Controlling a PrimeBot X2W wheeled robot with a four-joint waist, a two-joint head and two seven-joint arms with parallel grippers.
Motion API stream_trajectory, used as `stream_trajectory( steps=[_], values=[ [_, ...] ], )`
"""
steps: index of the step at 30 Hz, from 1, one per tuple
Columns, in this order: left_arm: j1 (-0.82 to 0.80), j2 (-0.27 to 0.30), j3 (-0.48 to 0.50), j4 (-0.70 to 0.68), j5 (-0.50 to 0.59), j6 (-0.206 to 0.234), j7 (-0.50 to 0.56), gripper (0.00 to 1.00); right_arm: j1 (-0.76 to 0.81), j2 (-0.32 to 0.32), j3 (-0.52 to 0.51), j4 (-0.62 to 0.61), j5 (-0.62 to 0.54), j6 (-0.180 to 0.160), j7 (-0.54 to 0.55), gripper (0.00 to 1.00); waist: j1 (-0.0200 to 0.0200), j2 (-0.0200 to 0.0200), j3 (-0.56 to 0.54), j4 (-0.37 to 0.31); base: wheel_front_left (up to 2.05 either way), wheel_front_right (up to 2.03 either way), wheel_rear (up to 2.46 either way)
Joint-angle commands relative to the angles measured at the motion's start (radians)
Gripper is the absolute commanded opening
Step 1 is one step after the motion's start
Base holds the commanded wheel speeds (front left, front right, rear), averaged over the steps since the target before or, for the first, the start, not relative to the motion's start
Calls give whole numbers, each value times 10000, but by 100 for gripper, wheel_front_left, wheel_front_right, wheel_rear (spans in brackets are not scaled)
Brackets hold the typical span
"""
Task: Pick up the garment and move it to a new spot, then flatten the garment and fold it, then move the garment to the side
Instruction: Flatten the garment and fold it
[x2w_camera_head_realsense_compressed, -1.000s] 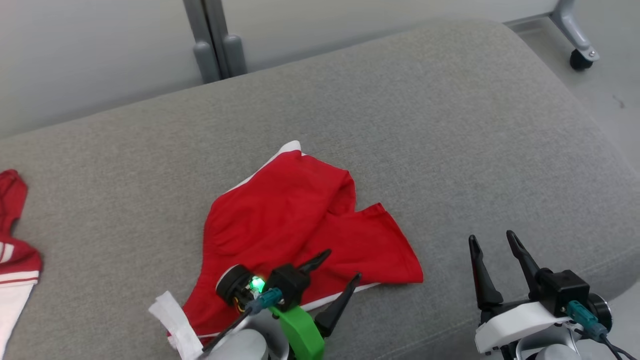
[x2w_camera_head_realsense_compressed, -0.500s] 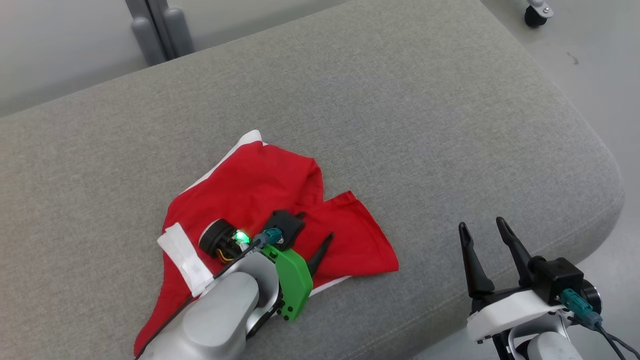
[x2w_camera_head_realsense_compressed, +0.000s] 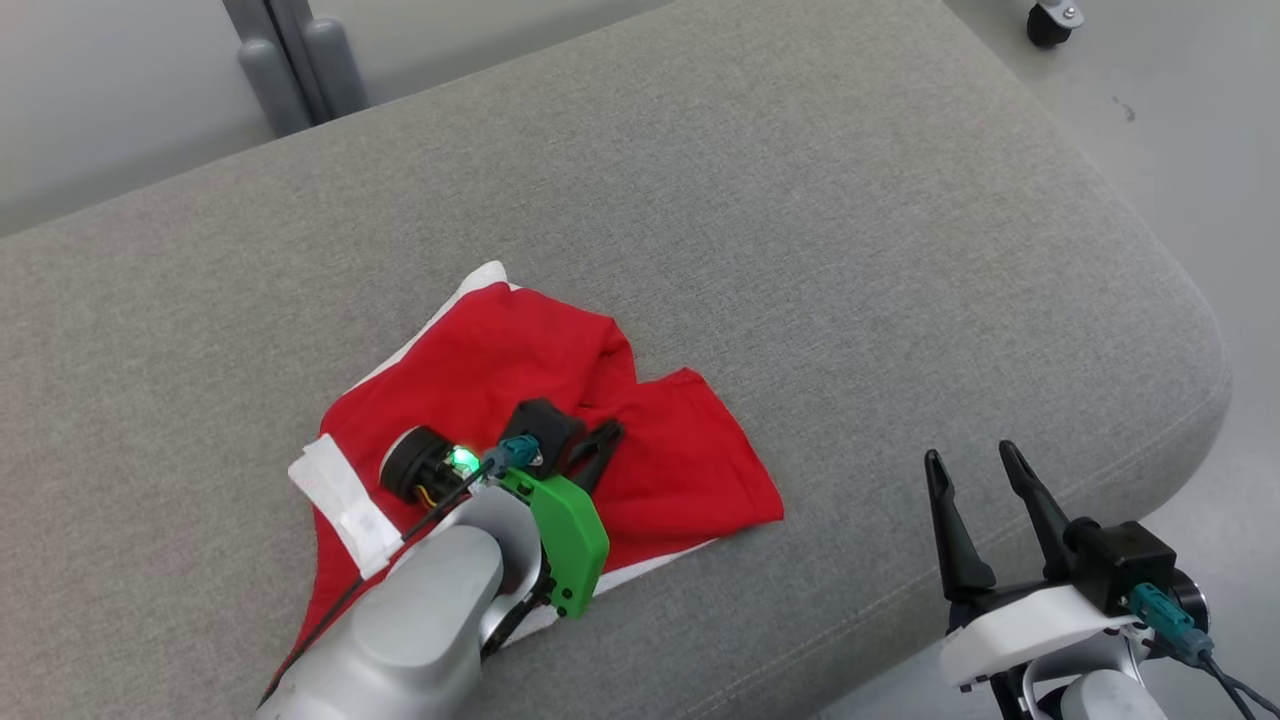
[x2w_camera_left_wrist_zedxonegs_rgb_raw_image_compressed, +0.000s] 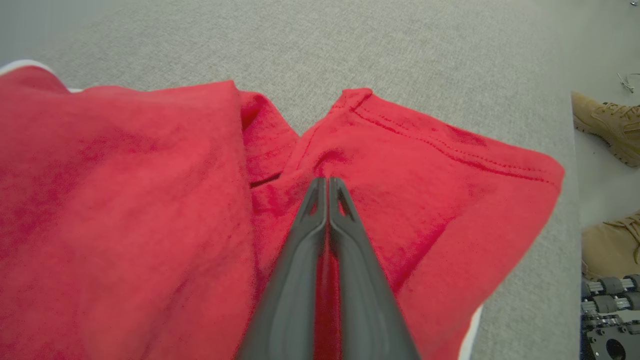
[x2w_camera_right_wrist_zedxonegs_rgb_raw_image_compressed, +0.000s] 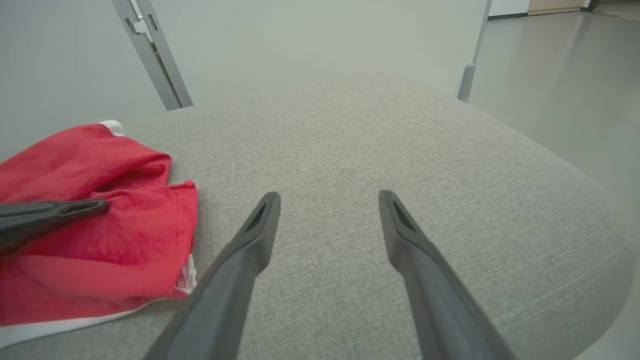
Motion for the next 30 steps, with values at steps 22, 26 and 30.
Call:
stream_trajectory(
  steps=[22,26,30],
  values=[
    [-62,-34,1456,-64,-335,1071,-1240,100,189,-7,-165,25,-207,-14,-31,100,0,-1,-232,391,0,0,0],
    [1415,373,2708,-2312,2,1560,-1204,100,394,-4,-386,-161,-376,-14,-31,100,0,-1,-672,896,0,0,0],
    [3245,618,3895,-4388,514,1920,-1209,100,550,-12,-575,-442,-630,-14,-31,100,0,-1,-1156,1520,0,0,0]
  ],
)
